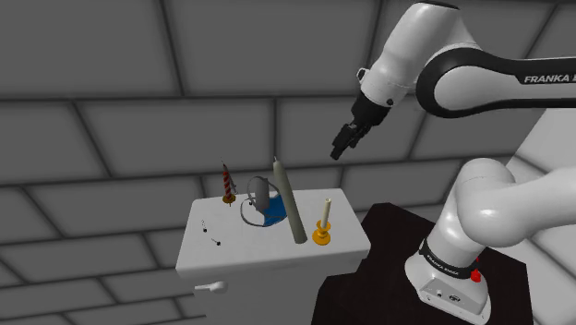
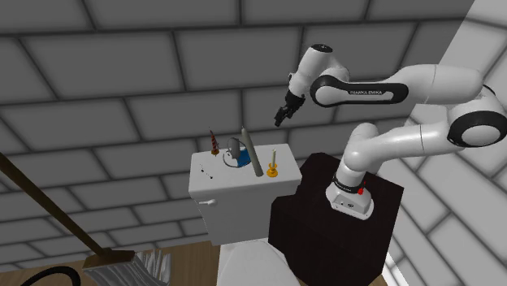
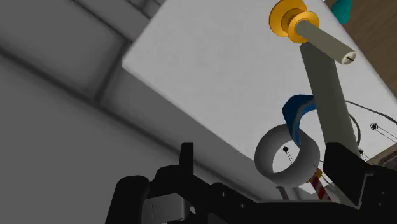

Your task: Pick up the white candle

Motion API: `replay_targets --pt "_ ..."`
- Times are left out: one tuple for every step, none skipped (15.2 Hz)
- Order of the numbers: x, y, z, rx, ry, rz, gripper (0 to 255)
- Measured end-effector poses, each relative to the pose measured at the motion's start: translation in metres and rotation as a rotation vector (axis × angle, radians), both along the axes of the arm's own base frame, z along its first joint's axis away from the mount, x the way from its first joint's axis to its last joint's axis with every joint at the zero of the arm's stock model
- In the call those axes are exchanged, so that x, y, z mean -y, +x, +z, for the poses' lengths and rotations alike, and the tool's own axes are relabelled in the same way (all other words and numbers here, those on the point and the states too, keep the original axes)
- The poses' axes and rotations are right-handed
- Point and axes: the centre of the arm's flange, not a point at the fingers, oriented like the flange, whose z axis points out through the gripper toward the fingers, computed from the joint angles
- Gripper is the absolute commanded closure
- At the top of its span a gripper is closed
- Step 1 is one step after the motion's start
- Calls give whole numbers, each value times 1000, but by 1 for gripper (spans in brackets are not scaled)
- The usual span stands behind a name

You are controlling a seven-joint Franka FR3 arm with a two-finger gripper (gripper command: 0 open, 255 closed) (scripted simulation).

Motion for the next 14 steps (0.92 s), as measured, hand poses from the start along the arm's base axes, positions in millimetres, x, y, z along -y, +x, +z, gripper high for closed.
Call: replay_targets --pt "-11 -2 -8 38 1 2 0" --pt "-22 -2 -17 74 3 5 0" --pt "-30 -4 -27 111 4 7 0" --pt "-41 0 -36 145 4 9 0" --pt "-49 0 -44 185 6 11 0" --pt "-59 -1 -53 223 7 13 0" --pt "-71 1 -59 259 8 15 0" --pt "-76 3 -66 297 8 16 0" --pt "-86 2 -77 334 7 18 0" --pt "-95 5 -88 370 6 19 0" --pt "-108 9 -94 411 8 22 0" --pt "-117 9 -103 449 9 24 0" --pt "-124 11 -107 471 14 27 0" --pt "-127 12 -112 482 17 29 0"
